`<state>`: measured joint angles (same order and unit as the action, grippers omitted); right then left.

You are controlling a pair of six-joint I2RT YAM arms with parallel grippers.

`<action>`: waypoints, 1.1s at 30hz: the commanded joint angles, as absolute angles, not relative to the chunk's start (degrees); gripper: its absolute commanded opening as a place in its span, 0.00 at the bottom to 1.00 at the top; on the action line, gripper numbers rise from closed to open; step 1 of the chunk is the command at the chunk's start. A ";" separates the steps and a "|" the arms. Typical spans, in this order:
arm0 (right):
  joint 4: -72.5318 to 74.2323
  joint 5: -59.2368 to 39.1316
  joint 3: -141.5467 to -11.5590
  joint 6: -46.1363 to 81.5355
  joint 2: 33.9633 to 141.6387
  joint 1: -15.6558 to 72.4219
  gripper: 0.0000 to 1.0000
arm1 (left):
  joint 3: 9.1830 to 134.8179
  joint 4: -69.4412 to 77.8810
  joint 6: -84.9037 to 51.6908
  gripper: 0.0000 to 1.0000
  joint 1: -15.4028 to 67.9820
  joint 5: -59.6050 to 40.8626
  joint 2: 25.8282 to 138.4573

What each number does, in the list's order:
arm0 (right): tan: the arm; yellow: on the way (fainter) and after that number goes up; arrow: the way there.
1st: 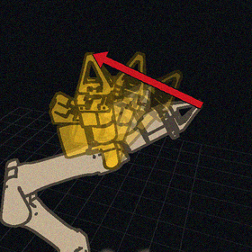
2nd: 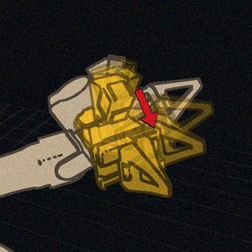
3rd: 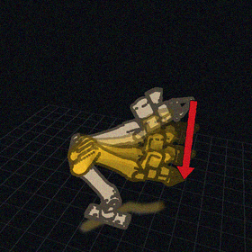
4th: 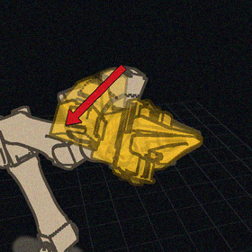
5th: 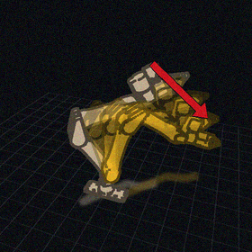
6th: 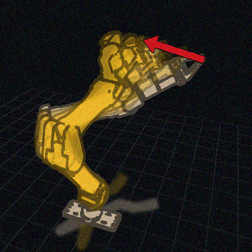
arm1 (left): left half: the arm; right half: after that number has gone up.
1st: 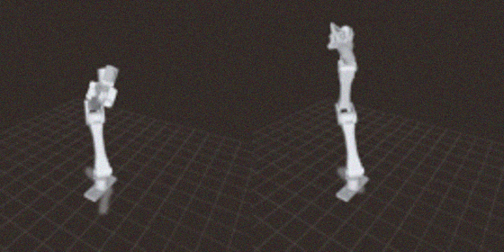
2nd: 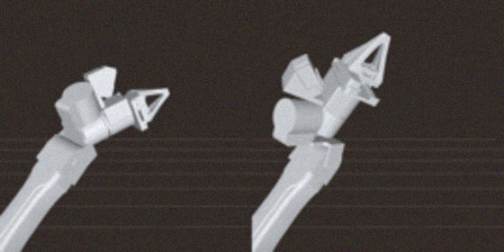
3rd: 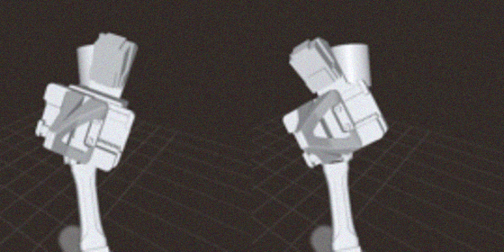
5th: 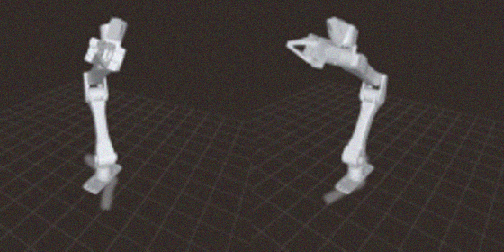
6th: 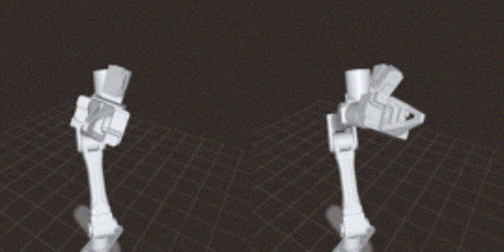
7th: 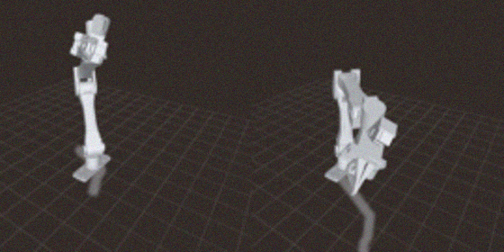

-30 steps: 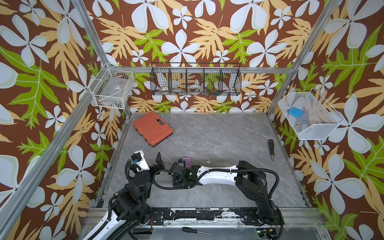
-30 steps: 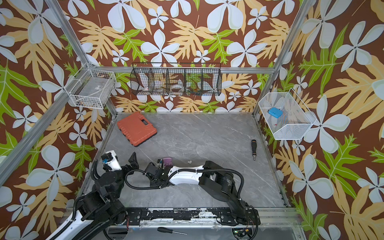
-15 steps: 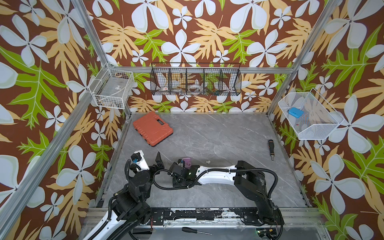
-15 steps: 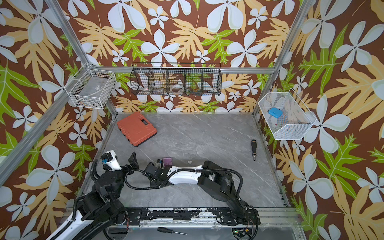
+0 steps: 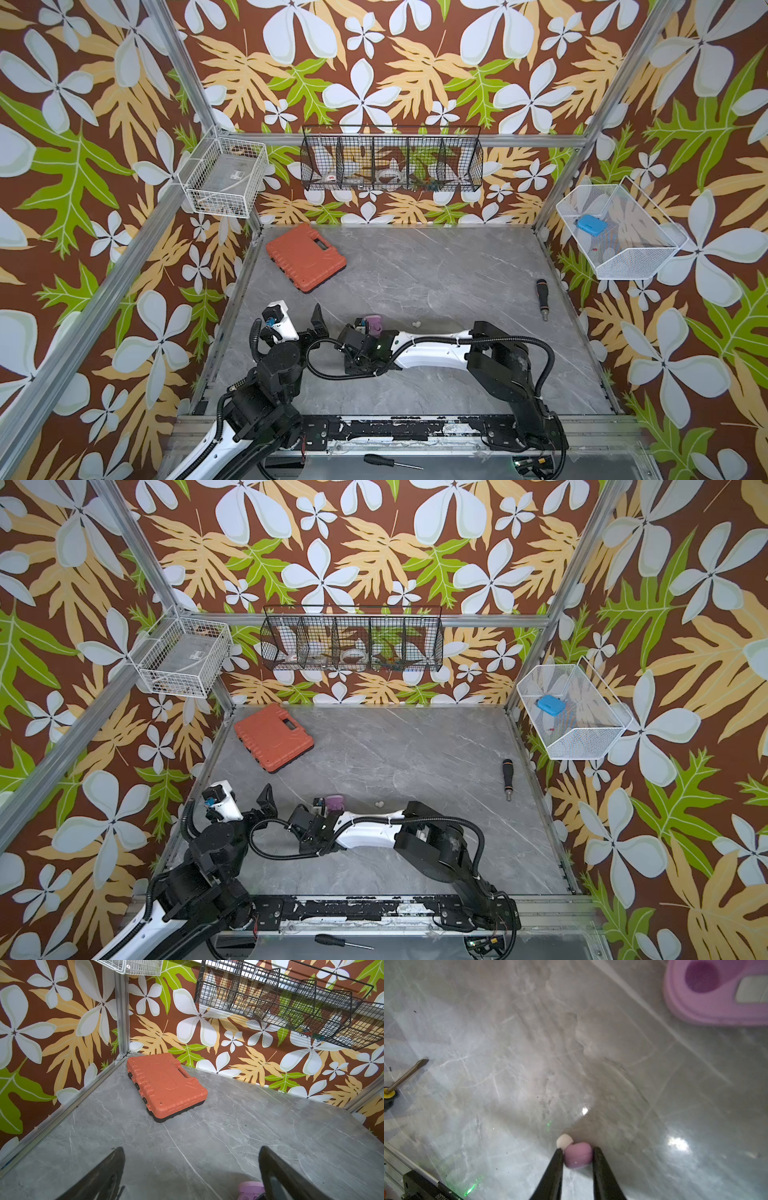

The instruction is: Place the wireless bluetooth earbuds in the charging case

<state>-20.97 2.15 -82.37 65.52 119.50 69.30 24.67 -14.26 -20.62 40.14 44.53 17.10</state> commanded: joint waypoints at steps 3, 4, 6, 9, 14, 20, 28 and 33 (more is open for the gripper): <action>-22.39 3.24 -82.75 64.86 120.15 69.24 0.26 | 24.48 -12.57 -20.06 1.00 40.00 44.12 17.14; -22.25 3.16 -82.79 64.86 120.15 69.21 0.26 | 24.43 -12.57 -20.04 1.00 39.99 44.12 17.14; -22.30 3.15 -82.75 64.78 120.23 69.19 0.26 | 24.43 -12.55 -20.04 1.00 39.99 44.12 17.14; -22.26 3.06 -82.88 64.60 120.39 69.10 0.27 | 24.43 -12.50 -19.96 1.00 39.99 44.12 17.25; -22.18 2.89 -82.92 64.25 120.58 68.97 0.28 | 24.35 -12.44 -19.97 1.00 39.99 43.96 17.23; -22.39 2.90 -82.97 63.94 120.67 68.90 0.29 | 24.35 -12.30 -19.86 1.00 39.99 43.78 17.40; -24.97 4.12 -84.80 62.67 121.69 68.88 0.28 | 24.35 -12.26 -19.86 1.00 39.99 43.69 17.67; -26.18 4.48 -85.69 61.95 122.27 68.90 0.28 | 24.34 -12.22 -19.86 1.00 39.95 43.60 17.78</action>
